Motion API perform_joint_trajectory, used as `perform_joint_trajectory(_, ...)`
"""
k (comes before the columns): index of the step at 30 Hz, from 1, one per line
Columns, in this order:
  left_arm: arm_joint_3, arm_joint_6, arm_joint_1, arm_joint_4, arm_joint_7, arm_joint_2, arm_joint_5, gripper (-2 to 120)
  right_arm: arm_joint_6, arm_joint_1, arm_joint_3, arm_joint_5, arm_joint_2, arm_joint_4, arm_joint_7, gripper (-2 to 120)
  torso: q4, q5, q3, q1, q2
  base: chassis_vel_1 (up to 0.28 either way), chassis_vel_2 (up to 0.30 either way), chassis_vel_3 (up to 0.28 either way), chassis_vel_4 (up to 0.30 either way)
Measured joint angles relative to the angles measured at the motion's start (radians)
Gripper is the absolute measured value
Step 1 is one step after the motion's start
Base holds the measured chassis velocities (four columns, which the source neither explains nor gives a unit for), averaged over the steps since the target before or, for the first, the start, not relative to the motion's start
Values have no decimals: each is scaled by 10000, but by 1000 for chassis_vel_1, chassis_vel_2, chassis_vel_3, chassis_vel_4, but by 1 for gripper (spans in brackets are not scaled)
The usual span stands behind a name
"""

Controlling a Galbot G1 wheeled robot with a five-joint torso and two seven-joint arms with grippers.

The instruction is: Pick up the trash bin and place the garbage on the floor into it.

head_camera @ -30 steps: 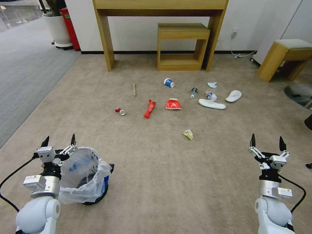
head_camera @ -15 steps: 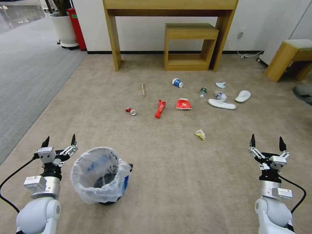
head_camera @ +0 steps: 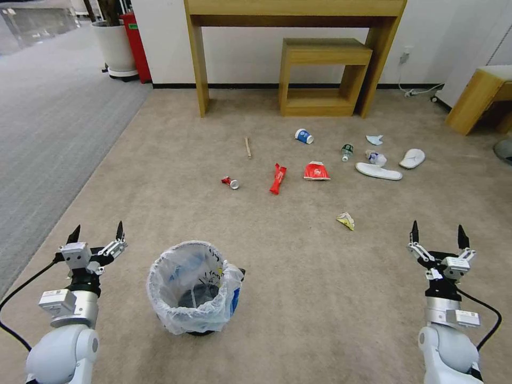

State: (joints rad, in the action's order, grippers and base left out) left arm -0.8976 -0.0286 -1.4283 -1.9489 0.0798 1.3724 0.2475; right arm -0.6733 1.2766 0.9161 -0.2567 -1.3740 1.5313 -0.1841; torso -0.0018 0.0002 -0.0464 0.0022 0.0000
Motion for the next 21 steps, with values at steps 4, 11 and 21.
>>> perform_joint_trajectory(4, 92, 430, -28, -158, -229, -69, 102, 99, 15, 16, 2, -26, 88, 4, 44, 100, -1, -1, 0, 0, 0, 0, 0, 0, 0)
perform_joint_trajectory(11, 247, 633, -58, -312, -275, -87, 129, 100, 35, 70, -3, 25, 162, 26, 69, 100, 1, -1, 0, 0, 0, 0, 0, 0, 0)
perform_joint_trajectory(21, 649, 661, 6, 36, -58, -388, 252, 100, 18, 170, 2, 14, 223, 18, 36, 100, 1, -3, 0, -1, 0, 0, 0, 0, 0)
